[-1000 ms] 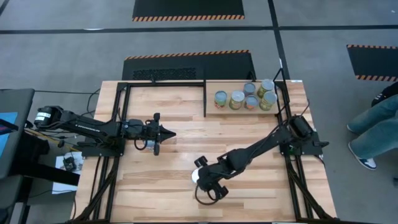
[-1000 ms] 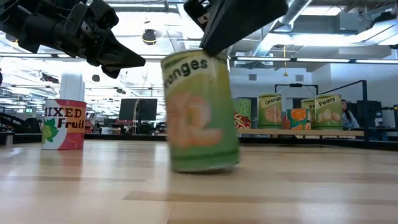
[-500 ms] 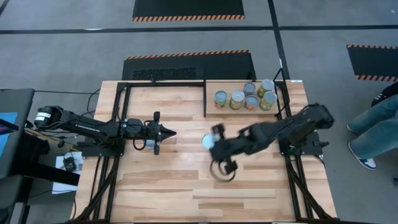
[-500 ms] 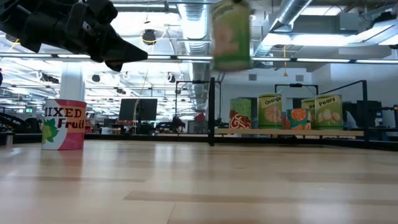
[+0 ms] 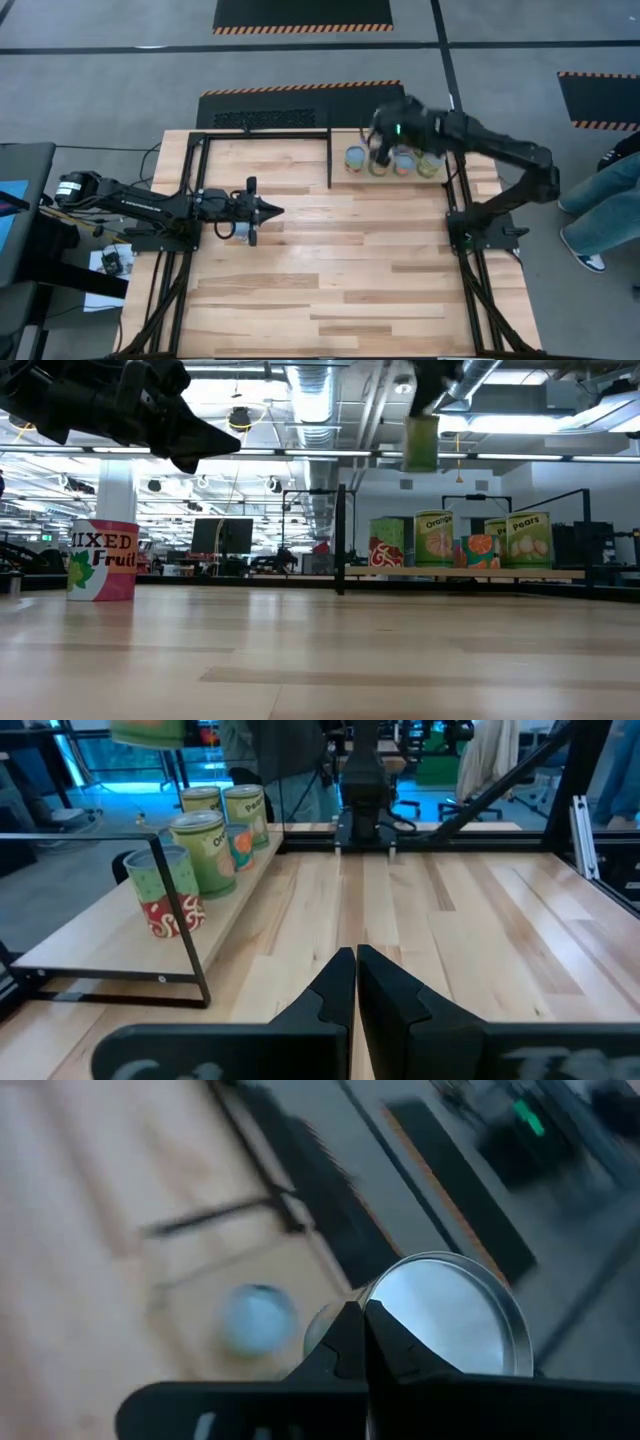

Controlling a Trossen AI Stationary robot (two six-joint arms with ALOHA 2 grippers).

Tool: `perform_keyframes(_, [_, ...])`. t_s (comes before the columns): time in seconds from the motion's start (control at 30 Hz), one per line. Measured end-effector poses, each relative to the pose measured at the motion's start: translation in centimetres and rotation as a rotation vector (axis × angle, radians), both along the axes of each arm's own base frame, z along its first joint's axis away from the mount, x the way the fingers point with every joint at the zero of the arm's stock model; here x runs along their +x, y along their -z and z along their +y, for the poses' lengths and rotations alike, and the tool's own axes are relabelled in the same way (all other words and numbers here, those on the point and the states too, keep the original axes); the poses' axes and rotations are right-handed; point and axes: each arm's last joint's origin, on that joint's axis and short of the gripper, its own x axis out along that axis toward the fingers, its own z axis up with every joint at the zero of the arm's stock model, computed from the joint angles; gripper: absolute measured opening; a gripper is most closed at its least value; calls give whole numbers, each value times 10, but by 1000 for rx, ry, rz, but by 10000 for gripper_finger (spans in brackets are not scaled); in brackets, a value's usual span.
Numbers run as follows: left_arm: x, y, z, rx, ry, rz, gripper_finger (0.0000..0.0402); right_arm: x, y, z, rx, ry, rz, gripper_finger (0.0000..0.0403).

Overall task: Pick and place cans onto a shelf
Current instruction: Put the large canned oranges on the shelf

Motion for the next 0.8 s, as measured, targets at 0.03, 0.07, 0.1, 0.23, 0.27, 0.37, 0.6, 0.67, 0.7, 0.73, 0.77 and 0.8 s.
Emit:
perform_keyframes(0.03, [0,0,0,0,0,2,6,0,3,-13,6,37,2,3])
perform_keyframes(0.07, [0,1,0,0,0,7,6,-1,6,-25,21,64,-4,3])
perform_keyframes(0.1, [0,1,0,1,0,12,6,-2,11,-38,43,92,0,2])
perform_keyframes(0.23, [0,2,0,2,0,19,6,1,23,-77,110,155,-59,3])
perform_keyframes(0.27, [0,2,0,3,0,19,6,2,28,-84,127,165,-57,3])
perform_keyframes(0.37, [0,2,0,9,1,18,6,13,44,-98,151,183,-31,2])
perform_keyframes(0.6, [0,2,0,8,1,21,6,30,80,-115,243,255,26,2])
perform_keyframes(0.67, [0,2,0,1,0,20,6,33,89,-120,265,278,41,2])
perform_keyframes(0.7, [0,2,0,0,0,21,6,34,93,-122,279,287,51,2])
perform_keyframes(0.73, [0,2,0,0,0,21,6,35,96,-124,297,288,49,3])
perform_keyframes(0.77, [0,2,0,0,0,21,6,36,99,-125,320,288,44,3])
perform_keyframes(0.8, [0,2,0,0,0,21,6,37,103,-127,336,291,44,3])
